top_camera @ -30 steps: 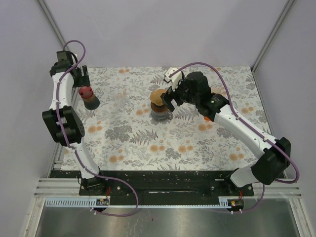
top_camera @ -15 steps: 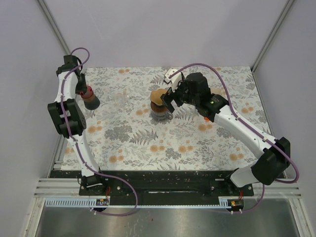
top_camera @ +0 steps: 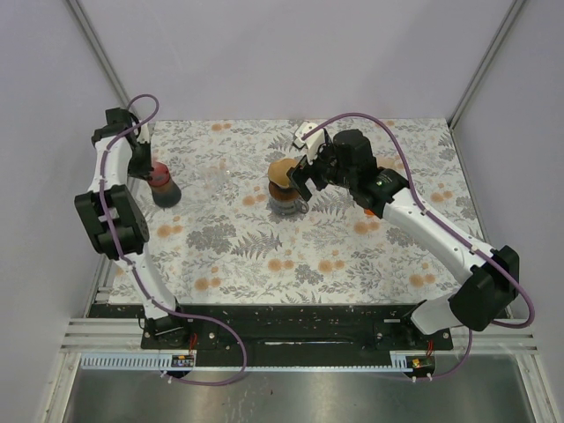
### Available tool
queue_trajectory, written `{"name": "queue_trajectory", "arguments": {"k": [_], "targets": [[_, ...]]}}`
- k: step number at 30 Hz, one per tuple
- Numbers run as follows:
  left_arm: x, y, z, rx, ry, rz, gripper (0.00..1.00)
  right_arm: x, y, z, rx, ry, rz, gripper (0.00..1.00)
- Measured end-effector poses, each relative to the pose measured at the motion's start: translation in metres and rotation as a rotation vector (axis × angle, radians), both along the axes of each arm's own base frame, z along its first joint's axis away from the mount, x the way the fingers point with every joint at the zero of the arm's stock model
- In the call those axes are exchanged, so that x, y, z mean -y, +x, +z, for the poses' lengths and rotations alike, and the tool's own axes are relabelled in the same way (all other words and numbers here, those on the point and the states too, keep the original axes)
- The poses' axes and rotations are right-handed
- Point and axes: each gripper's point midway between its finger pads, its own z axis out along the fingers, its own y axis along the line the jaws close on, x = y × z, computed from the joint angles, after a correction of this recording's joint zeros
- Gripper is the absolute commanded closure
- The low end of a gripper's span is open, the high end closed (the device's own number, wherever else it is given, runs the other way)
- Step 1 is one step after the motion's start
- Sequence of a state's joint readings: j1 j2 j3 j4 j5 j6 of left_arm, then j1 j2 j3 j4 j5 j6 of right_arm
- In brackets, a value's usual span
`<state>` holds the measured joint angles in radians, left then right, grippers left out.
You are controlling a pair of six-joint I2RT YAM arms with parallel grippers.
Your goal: Place the coffee filter in the dripper
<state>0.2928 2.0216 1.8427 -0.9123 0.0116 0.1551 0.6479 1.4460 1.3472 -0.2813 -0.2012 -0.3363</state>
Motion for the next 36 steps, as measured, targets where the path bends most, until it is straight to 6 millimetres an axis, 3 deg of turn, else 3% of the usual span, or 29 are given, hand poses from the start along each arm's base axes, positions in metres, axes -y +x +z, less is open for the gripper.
{"name": "queue_trajectory", "arguments": {"k": [4, 10, 14, 16, 19, 21, 25, 31, 36], "targets": [[0.017, -0.018, 0.011, 0.000, -0.058, -0.069, 1.00, 0.000, 0.000, 0.001, 0.003, 0.002, 0.000, 0.01], [0.069, -0.056, 0.060, 0.091, -0.137, -0.297, 1.00, 0.009, 0.004, 0.008, 0.022, 0.002, -0.055, 0.01], [0.130, -0.091, 0.089, 0.129, -0.110, -0.540, 1.00, 0.020, 0.013, 0.010, 0.016, 0.008, -0.133, 0.01], [0.177, -0.108, 0.095, 0.142, -0.105, -0.714, 1.00, 0.029, 0.021, 0.016, 0.009, 0.035, -0.185, 0.00], [0.239, -0.136, 0.092, 0.136, -0.119, -0.951, 1.00, 0.051, 0.038, 0.024, -0.001, 0.077, -0.278, 0.01], [0.266, -0.153, 0.083, 0.111, -0.125, -1.066, 1.00, 0.068, 0.048, 0.025, -0.011, 0.095, -0.340, 0.00], [0.298, -0.169, 0.070, 0.067, -0.127, -1.196, 1.00, 0.087, 0.052, 0.024, -0.019, 0.110, -0.402, 0.00], [0.349, -0.175, 0.044, 0.033, -0.109, -1.358, 1.00, 0.091, 0.047, 0.030, -0.008, 0.122, -0.410, 0.01], [0.378, -0.180, 0.022, 0.010, -0.104, -1.449, 1.00, 0.092, 0.047, 0.028, -0.009, 0.118, -0.416, 0.01]]}}
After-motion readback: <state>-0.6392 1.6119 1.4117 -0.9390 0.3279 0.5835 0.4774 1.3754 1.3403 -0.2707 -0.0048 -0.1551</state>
